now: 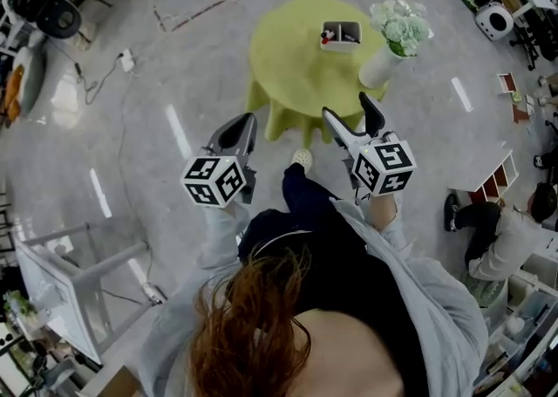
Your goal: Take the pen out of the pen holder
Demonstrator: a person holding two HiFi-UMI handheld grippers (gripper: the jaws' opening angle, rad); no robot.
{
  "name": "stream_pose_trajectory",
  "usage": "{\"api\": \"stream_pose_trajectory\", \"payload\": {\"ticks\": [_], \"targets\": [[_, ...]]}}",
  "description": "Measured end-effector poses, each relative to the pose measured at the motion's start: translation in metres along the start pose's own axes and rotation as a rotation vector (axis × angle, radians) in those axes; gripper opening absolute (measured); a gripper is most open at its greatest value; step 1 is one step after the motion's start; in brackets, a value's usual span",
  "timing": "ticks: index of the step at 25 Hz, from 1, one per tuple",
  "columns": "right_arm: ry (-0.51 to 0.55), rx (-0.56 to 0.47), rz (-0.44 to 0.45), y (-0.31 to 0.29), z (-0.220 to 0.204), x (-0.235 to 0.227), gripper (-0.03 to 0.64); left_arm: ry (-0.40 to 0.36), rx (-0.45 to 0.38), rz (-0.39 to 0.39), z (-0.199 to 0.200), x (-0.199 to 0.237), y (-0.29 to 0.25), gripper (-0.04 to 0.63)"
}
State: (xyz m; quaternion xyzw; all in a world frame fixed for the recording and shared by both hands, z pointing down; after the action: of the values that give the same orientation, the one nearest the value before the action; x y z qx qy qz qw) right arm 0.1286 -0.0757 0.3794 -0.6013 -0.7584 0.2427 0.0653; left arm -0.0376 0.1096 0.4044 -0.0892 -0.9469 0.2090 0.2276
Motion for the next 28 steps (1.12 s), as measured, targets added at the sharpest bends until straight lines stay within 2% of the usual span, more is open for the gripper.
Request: {"api": "stream_pose_trajectory", "payload": {"ticks": [9,18,28], "targets": [[0.007,0.0,0.005,-0.054,0.04,-0.041,0.376,-0.027,-0.005,-0.004,0.055,0.023,-0.055,0.015],[0.005,0.02,0.024,-0.107,0.061,-0.07,0.376,-0.062,-0.002,0.001,0.1,0.052,-0.099,0.015],[-0.005,0.08,-0.002,-0.143,0.053,-0.083,0.364,-0.057,0.056,-0.015,0.1,0.07,-0.133,0.015]]}}
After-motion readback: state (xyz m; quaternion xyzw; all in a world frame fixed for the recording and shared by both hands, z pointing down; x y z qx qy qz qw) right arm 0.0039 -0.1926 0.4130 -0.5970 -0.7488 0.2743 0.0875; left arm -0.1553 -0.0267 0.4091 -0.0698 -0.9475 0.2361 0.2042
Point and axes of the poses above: the fingertips, and each gripper's own axes: y backward along the fingers, x to its left, z out of its top, the point moved 6 cm from there along y, backward along the fingers, and after that the axes turned 11 degrees about x, right-handed, at the moved point
